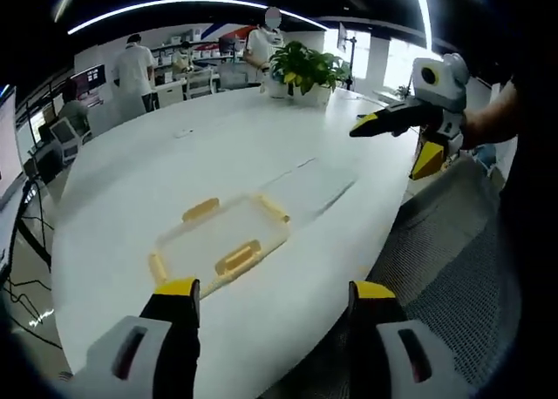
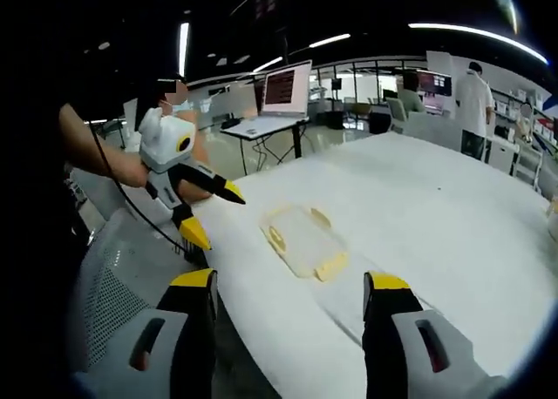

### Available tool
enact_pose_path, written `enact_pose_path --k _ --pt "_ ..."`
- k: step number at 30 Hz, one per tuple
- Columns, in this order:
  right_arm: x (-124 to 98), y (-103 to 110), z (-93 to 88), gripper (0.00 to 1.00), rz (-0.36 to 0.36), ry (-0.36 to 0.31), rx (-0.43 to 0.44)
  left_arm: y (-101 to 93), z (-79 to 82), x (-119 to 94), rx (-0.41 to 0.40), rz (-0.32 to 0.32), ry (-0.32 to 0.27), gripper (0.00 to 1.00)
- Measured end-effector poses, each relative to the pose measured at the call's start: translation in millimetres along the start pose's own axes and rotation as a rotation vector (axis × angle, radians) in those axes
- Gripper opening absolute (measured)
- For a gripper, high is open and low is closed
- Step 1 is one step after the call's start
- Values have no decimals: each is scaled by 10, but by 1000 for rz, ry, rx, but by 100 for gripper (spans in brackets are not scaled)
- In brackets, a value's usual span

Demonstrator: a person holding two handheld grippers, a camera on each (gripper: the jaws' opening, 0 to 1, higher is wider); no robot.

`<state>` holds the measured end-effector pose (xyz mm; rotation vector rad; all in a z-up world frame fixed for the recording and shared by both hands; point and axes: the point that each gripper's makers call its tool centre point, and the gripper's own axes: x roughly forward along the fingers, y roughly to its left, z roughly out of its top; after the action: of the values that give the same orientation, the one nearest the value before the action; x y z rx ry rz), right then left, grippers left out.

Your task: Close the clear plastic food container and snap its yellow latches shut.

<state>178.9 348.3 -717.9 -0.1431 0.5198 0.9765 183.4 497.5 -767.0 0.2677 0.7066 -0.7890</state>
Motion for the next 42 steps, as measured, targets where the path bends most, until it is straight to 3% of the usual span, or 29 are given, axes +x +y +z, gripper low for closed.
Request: enact_pose_path --k 6,16,26,30,34,42 --pt "162 -24 20 66 8 34 -21 126 -82 42 16 -42 56 65" --pt "436 -112 -16 67 30 106 -68 429 -99 92 78 -95 123 63" --pt "673 -234 61 66 28 145 -104 659 -94 175 115 -150 173 63" --pt "761 -256 33 63 53 186 -120 731 -119 221 138 -166 198 59" --pt "857 -312 9 69 62 212 -137 775 -151 278 151 -189 218 60" --pt "973 -386 -60 66 105 287 -150 889 -196 326 221 -214 273 60"
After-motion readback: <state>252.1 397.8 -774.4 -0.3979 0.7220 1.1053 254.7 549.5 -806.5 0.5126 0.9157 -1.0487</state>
